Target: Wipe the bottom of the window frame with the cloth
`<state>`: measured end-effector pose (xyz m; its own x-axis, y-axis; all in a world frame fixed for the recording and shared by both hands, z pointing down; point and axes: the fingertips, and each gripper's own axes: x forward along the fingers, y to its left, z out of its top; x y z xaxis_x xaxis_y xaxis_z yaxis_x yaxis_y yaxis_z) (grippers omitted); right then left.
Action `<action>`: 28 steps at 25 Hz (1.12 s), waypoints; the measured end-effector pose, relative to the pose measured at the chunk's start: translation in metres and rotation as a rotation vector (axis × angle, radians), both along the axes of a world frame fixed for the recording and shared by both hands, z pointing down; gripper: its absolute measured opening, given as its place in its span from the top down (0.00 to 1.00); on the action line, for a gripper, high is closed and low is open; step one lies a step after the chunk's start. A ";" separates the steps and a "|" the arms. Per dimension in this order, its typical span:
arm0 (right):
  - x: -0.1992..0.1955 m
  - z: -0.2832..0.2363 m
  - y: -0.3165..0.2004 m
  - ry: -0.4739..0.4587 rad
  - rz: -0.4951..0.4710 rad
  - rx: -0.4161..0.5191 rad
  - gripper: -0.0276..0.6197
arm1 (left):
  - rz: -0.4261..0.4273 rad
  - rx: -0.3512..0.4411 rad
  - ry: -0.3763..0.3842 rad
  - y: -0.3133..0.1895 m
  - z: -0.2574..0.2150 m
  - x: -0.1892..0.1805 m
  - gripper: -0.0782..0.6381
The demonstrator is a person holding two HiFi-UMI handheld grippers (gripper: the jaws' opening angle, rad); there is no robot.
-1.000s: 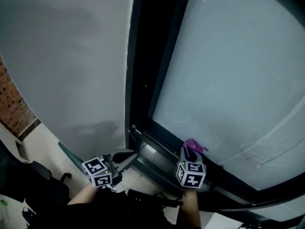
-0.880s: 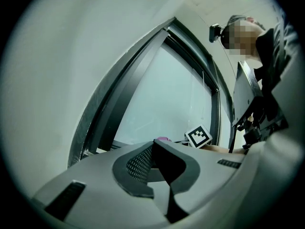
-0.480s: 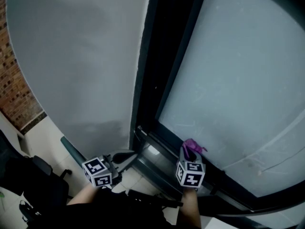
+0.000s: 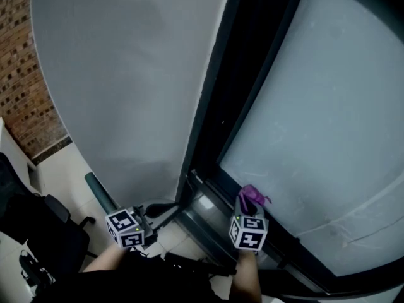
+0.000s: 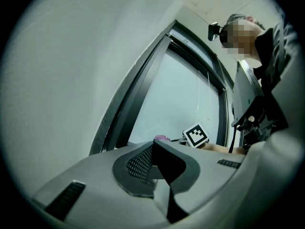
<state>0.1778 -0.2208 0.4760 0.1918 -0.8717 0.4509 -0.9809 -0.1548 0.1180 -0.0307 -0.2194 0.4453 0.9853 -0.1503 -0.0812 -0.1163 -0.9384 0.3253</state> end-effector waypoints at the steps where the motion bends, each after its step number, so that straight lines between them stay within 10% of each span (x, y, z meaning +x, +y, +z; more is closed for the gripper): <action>1: -0.003 0.000 -0.003 0.002 -0.010 -0.003 0.86 | -0.008 0.001 0.000 -0.001 0.000 -0.003 0.89; 28: -0.040 0.003 -0.058 0.092 -0.157 -0.066 0.86 | -0.163 0.035 -0.002 -0.019 0.001 -0.045 0.89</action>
